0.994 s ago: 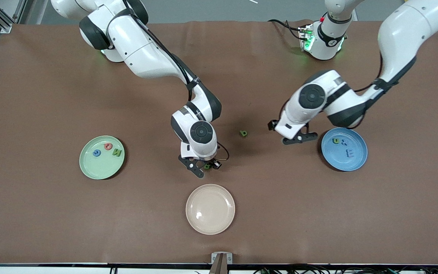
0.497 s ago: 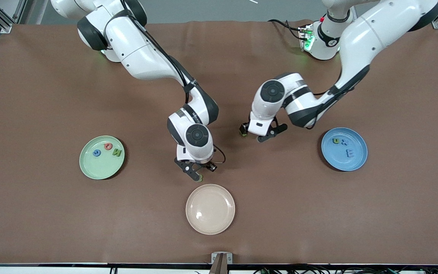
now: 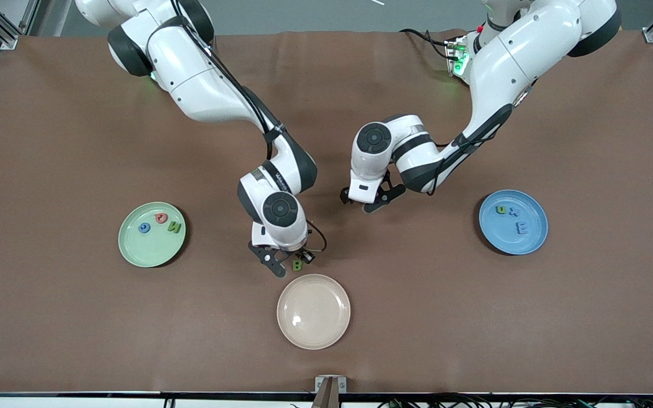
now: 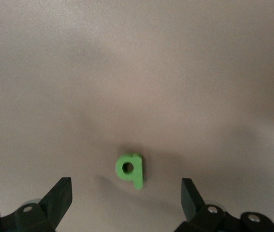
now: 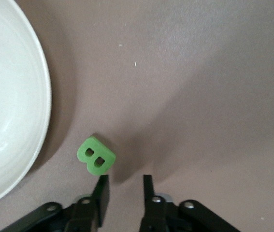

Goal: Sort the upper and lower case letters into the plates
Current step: 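Grasp the green B with the right gripper while the left grasps q, then carry the B to the green plate while the left carries q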

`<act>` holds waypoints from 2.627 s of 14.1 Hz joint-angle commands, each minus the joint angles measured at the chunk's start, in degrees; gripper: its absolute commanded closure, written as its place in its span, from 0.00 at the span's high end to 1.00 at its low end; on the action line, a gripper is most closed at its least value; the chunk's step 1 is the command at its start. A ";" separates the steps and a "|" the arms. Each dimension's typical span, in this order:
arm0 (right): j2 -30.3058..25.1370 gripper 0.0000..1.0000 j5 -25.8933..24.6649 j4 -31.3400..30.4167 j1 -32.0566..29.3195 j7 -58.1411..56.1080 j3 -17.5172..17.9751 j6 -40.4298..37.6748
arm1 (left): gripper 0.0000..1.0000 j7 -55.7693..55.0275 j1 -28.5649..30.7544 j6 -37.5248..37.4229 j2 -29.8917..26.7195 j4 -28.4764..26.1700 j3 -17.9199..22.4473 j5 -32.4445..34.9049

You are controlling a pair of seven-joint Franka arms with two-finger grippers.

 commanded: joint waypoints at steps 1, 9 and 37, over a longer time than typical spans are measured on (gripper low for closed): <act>-0.06 0.81 -0.35 -0.44 0.08 -1.82 0.63 0.60 | 0.88 0.09 -1.80 0.99 1.03 1.45 1.76 -0.97; -0.06 0.91 -0.36 -0.71 0.00 -22.10 0.63 0.61 | 0.54 0.01 -2.07 1.00 1.38 1.27 1.76 -0.97; 0.38 0.51 -4.66 -4.57 -0.79 -44.37 0.54 12.82 | 0.11 23.27 28.58 -18.69 -2.49 1.98 -16.69 -0.53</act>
